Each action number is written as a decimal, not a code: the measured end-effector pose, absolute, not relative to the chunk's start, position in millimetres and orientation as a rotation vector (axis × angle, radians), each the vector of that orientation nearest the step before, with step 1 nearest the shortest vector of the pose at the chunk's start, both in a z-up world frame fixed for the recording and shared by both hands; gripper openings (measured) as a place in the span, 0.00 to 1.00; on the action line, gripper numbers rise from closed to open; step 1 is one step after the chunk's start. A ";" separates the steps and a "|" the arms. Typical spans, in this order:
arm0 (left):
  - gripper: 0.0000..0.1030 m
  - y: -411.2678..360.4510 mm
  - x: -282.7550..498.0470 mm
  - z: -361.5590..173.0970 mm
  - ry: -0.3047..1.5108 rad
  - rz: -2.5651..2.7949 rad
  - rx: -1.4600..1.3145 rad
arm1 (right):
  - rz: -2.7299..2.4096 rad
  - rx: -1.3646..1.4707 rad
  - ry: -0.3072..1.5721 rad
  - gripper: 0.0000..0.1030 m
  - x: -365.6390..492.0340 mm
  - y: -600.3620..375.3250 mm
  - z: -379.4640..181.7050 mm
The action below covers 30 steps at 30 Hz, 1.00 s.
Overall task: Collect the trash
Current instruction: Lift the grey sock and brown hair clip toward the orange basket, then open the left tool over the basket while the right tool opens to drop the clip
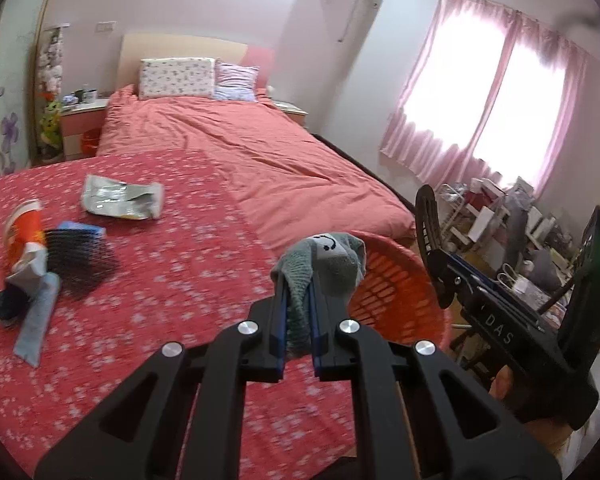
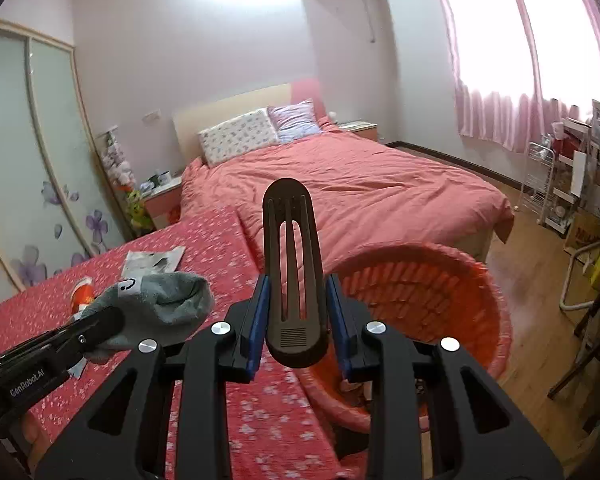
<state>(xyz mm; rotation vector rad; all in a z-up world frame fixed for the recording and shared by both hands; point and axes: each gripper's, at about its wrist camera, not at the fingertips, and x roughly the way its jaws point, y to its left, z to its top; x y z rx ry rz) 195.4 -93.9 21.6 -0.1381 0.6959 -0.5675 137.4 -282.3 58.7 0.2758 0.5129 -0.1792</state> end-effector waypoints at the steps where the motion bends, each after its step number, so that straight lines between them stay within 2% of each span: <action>1: 0.10 -99.8 196.4 22.5 0.698 -0.579 -0.140 | -0.186 0.280 0.510 0.28 136.6 -285.0 58.2; 12: 0.10 -159.4 213.1 22.8 0.719 -0.655 -0.110 | -0.260 0.340 0.490 0.28 135.8 -323.8 44.2; 30: 0.11 -239.1 251.1 -19.1 0.803 -0.718 -0.066 | -0.332 0.441 0.477 0.28 144.1 -374.7 21.4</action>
